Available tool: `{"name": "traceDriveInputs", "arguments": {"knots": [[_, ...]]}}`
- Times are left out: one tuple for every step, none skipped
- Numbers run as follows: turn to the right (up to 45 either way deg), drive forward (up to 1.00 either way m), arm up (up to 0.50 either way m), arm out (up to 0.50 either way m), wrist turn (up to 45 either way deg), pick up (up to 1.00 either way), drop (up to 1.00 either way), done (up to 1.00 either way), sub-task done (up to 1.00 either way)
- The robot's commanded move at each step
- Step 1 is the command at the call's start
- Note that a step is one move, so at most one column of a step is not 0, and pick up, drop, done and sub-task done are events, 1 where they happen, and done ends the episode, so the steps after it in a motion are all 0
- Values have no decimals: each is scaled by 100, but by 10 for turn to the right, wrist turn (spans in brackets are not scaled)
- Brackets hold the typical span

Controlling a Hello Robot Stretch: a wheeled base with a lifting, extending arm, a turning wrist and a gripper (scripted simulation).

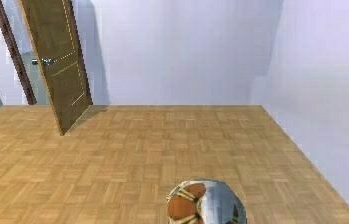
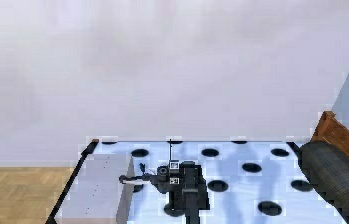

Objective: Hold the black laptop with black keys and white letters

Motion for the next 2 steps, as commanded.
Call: {"name": "traceDriveInputs", "arguments": {"knots": [[0, 0, 0, 0, 450, 0, 0, 0, 0], [0, 0, 0, 0, 30, 0, 0, 0, 0]]}}
